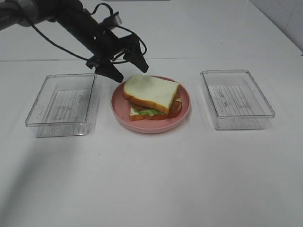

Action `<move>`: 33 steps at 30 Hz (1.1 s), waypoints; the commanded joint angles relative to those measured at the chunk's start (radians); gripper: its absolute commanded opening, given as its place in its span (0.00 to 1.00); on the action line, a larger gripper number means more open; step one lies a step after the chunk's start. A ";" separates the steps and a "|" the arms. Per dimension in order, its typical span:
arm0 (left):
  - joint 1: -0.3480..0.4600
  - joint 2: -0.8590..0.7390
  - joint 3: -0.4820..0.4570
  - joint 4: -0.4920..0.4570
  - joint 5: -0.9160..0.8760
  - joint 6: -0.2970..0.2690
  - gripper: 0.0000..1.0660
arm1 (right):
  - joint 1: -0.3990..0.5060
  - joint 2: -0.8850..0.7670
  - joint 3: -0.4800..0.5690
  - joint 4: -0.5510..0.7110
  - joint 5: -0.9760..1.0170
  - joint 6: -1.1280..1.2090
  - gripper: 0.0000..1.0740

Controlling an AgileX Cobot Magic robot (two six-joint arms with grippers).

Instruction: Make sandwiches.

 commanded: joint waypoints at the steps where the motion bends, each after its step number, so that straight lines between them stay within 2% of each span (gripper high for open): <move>1: -0.002 -0.040 -0.083 0.182 0.109 -0.125 0.77 | -0.001 -0.025 0.004 0.004 -0.008 -0.007 0.73; 7: -0.001 -0.120 -0.084 0.284 0.109 -0.134 0.77 | -0.001 -0.025 0.004 0.004 -0.008 -0.007 0.73; 8: -0.001 -0.141 -0.084 0.324 0.109 -0.144 0.79 | -0.001 -0.025 0.004 0.004 -0.008 -0.007 0.73; 9: -0.003 -0.184 -0.084 0.407 0.109 -0.166 0.84 | -0.001 -0.025 0.004 0.004 -0.008 -0.007 0.73; 10: -0.003 -0.184 -0.084 0.407 0.109 -0.166 0.84 | -0.001 -0.025 0.004 0.004 -0.008 -0.007 0.73; 11: -0.002 -0.221 -0.084 0.498 0.109 -0.183 0.89 | -0.001 -0.025 0.004 0.004 -0.008 -0.007 0.73; 13: 0.000 -0.237 -0.079 0.531 0.109 -0.192 0.90 | -0.001 -0.025 0.004 0.004 -0.008 -0.007 0.73; 14: 0.015 -0.276 -0.058 0.594 0.109 -0.204 0.90 | -0.001 -0.025 0.004 0.004 -0.008 -0.007 0.73; 16: 0.026 -0.292 -0.042 0.609 0.109 -0.204 0.90 | -0.001 -0.025 0.004 0.004 -0.008 -0.007 0.73; 17: 0.054 -0.337 0.010 0.627 0.109 -0.204 0.90 | -0.001 -0.025 0.004 0.004 -0.008 -0.007 0.73; 18: 0.054 -0.337 0.010 0.627 0.109 -0.204 0.90 | -0.001 -0.025 0.004 0.004 -0.008 -0.007 0.73; 19: 0.074 -0.361 0.049 0.627 0.109 -0.202 0.90 | -0.001 -0.025 0.004 0.004 -0.008 -0.007 0.73; 20: 0.117 -0.408 0.138 0.627 0.109 -0.189 0.90 | -0.001 -0.025 0.004 0.004 -0.008 -0.007 0.73; 21: 0.117 -0.408 0.138 0.627 0.109 -0.189 0.90 | -0.001 -0.025 0.004 0.004 -0.008 -0.007 0.73; 22: 0.171 -0.457 0.219 0.627 0.109 -0.163 0.90 | -0.001 -0.025 0.004 0.004 -0.008 -0.007 0.73; 23: 0.201 -0.486 0.260 0.627 0.109 -0.153 0.90 | -0.001 -0.025 0.004 0.004 -0.008 -0.007 0.73; 24: 0.201 -0.486 0.260 0.627 0.109 -0.153 0.90 | -0.001 -0.025 0.004 0.004 -0.008 -0.007 0.73; 26: 0.271 -0.577 0.360 0.612 0.108 -0.134 0.89 | -0.001 -0.025 0.004 0.004 -0.008 -0.007 0.73; 27: 0.271 -0.577 0.360 0.612 0.108 -0.134 0.89 | -0.001 -0.025 0.004 0.004 -0.008 -0.007 0.73; 29: 0.312 -0.677 0.474 0.601 0.107 -0.088 0.89 | -0.001 -0.025 0.004 0.004 -0.008 -0.007 0.73; 30: 0.312 -0.677 0.474 0.601 0.107 -0.088 0.89 | -0.001 -0.025 0.004 0.004 -0.008 -0.007 0.73; 31: 0.323 -0.752 0.557 0.601 0.107 -0.074 0.89 | -0.001 -0.025 0.004 0.004 -0.008 -0.007 0.73; 32: 0.323 -0.752 0.557 0.601 0.107 -0.074 0.89 | -0.001 -0.025 0.004 0.004 -0.008 -0.007 0.73; 33: 0.324 -0.847 0.648 0.601 0.103 -0.065 0.89 | -0.001 -0.025 0.004 0.004 -0.008 -0.007 0.73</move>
